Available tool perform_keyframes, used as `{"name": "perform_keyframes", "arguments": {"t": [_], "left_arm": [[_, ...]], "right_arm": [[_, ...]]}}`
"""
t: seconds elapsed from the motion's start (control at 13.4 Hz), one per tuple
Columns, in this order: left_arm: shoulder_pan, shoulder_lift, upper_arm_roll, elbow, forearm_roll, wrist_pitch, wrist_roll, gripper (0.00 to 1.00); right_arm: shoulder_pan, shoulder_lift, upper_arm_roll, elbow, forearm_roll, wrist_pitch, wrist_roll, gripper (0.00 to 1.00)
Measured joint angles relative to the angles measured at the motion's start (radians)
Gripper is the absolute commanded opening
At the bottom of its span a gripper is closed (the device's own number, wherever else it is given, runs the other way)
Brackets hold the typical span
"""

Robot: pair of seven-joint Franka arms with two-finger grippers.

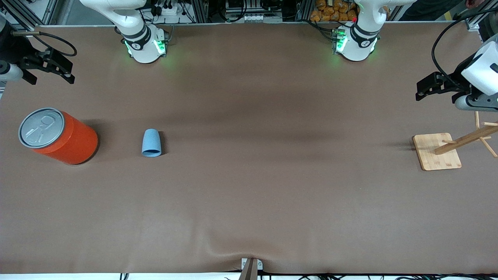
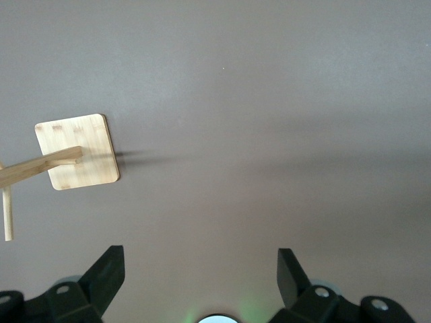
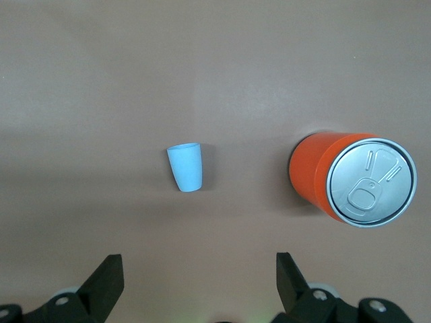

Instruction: Flip cup

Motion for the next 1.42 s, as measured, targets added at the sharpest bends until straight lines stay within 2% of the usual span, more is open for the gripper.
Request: {"name": "perform_keyframes", "arguments": {"t": [0.75, 1.2, 1.42], "left_arm": [[0.000, 0.000, 0.000, 0.000, 0.000, 0.000, 0.000, 1.00], [0.000, 0.000, 0.000, 0.000, 0.000, 0.000, 0.000, 1.00], [0.000, 0.000, 0.000, 0.000, 0.000, 0.000, 0.000, 1.00]], "right_arm": [[0.000, 0.014, 0.004, -0.001, 0.000, -0.001, 0.000, 1.00], [0.014, 0.179, 0.017, -0.020, 0.011, -0.040, -0.007, 1.00], [0.022, 0.250, 0.018, -0.123, 0.077, 0.051, -0.042, 1.00]]}}
